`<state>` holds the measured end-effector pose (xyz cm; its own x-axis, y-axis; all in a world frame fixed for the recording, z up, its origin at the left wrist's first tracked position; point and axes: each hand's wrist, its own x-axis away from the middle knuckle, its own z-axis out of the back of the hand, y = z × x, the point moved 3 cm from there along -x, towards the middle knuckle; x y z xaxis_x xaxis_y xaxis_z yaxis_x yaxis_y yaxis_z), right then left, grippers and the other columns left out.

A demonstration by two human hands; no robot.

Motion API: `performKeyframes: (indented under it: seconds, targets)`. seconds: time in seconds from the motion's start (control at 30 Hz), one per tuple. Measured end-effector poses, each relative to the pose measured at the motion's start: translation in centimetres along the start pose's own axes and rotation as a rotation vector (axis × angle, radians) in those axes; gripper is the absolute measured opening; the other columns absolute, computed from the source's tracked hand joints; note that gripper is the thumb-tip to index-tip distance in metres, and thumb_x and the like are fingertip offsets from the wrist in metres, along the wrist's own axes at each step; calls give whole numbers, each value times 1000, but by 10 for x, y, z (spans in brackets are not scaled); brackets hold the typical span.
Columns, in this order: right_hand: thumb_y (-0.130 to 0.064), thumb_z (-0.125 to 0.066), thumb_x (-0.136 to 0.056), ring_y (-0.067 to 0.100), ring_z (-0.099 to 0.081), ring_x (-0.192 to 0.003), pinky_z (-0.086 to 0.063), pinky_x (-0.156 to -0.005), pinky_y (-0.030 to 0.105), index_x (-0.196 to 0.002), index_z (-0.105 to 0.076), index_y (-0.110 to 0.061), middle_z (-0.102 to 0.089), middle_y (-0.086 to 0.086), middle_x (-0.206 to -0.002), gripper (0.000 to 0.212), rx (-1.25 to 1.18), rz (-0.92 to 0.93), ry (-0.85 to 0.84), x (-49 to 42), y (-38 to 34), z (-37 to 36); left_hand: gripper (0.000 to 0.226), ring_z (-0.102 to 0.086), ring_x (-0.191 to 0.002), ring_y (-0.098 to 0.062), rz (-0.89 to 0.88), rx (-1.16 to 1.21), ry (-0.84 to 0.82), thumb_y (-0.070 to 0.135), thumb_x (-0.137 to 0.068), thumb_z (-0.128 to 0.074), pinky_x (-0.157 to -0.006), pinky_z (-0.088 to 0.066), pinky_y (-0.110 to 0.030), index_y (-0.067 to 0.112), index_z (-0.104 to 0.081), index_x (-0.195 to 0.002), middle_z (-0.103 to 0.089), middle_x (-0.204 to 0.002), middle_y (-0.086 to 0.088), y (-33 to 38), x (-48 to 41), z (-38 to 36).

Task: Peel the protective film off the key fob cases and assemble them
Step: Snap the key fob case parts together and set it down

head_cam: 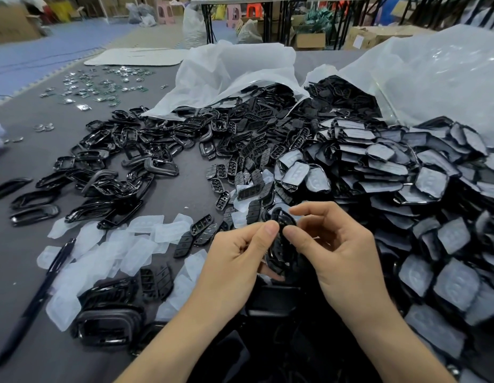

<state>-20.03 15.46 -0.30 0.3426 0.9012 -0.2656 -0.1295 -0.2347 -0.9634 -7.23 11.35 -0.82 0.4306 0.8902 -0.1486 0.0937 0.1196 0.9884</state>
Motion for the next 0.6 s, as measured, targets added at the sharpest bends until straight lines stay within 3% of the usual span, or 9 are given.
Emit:
performKeyframes:
  seconds: [0.13,0.27,0.37,0.53,0.6]
  targets:
    - [-10,-73,-81,4,-61,-64,-49,-62,15,-86,-69,-29,-69,0,-76,20,17,-35,24,0,3,0,25,-66,-68,-3,-4,-13,-22,33,-85,-52,-57,-53,-18,30,-75,-94,-73,-78,3,-2,1,-1]
    - [-9,-71,-83,10,-68,-73,-52,-70,19,-84,-70,-28,-72,-3,-80,19,37,-48,102,-1,6,5,33,-67,-80,-1,27,9,-78,10,-87,-64,-66,-54,-16,35,-67,-109,-75,-88,7,-5,1,-3]
    - [-9,-71,-83,11,-69,-73,-53,-69,19,-84,-70,-27,-73,-3,-79,17,32,-63,121,-2,6,7,41,-68,-84,-3,13,-57,-81,0,-90,-61,-71,-54,-19,33,-65,-113,-76,-92,6,-6,1,-3]
    - [-9,-70,-83,13,-69,-69,-58,-69,30,-87,-70,-26,-72,2,-77,18,-33,-145,96,0,8,5,38,-69,-84,-6,2,-163,-58,5,-90,-61,-77,-53,-21,36,-66,-111,-76,-91,3,-5,1,0]
    - [-7,-70,-83,13,-68,-67,-58,-67,29,-85,-70,-23,-72,3,-75,17,-41,-148,102,0,10,5,35,-71,-79,-16,-13,-215,-38,15,-85,-61,-77,-57,-30,41,-67,-109,-76,-86,-1,-5,2,0]
